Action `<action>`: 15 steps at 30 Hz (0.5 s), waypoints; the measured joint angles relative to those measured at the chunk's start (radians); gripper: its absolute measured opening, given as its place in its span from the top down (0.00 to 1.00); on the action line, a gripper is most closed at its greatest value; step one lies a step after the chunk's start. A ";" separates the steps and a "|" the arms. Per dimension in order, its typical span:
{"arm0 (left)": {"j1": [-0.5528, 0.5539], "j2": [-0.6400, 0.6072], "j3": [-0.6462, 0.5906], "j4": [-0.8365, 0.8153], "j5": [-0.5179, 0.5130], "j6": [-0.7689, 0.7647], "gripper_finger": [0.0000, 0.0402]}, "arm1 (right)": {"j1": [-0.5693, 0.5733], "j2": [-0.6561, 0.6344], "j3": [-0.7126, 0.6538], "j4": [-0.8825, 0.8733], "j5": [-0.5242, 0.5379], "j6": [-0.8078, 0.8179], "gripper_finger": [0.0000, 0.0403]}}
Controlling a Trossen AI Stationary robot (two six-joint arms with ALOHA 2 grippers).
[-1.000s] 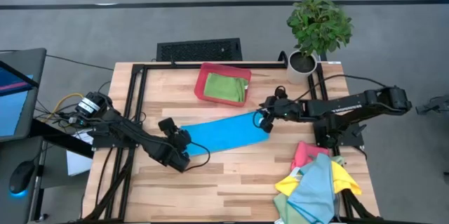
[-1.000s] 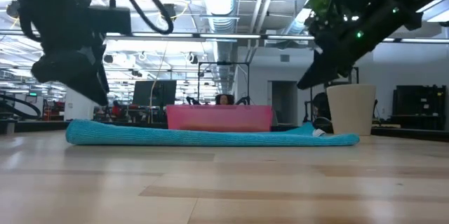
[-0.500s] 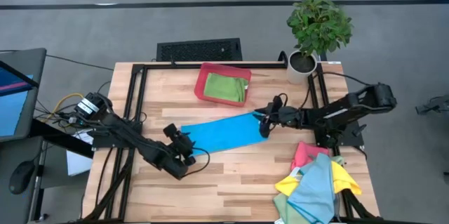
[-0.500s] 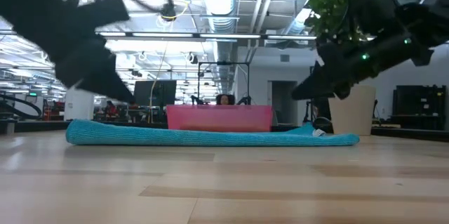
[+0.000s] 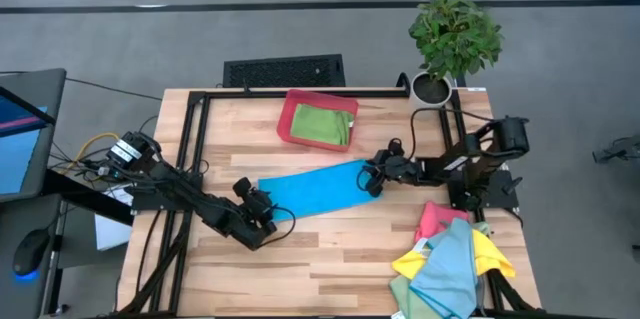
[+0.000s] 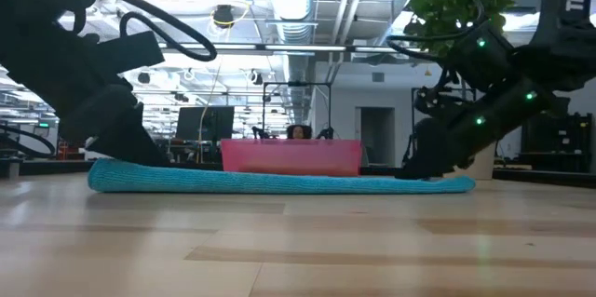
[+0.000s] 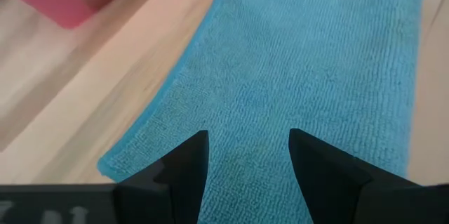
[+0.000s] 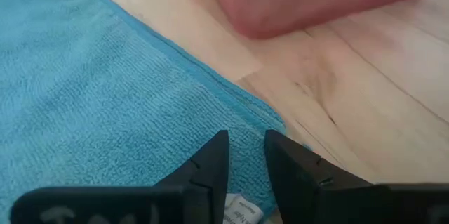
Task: Fold microfiber towels
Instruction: Fold the blue microfiber cloth
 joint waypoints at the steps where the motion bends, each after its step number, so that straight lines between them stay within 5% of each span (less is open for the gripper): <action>1: 0.000 0.000 0.000 -0.002 0.005 0.000 0.52 | 0.001 0.002 0.000 0.002 0.001 0.000 0.70; 9: 0.000 -0.001 0.009 -0.006 -0.002 0.007 0.52 | 0.012 -0.154 -0.002 0.018 -0.004 -0.016 0.70; 15: -0.001 -0.116 0.069 -0.003 -0.006 0.149 0.52 | 0.078 -0.278 -0.001 0.027 -0.005 -0.040 0.70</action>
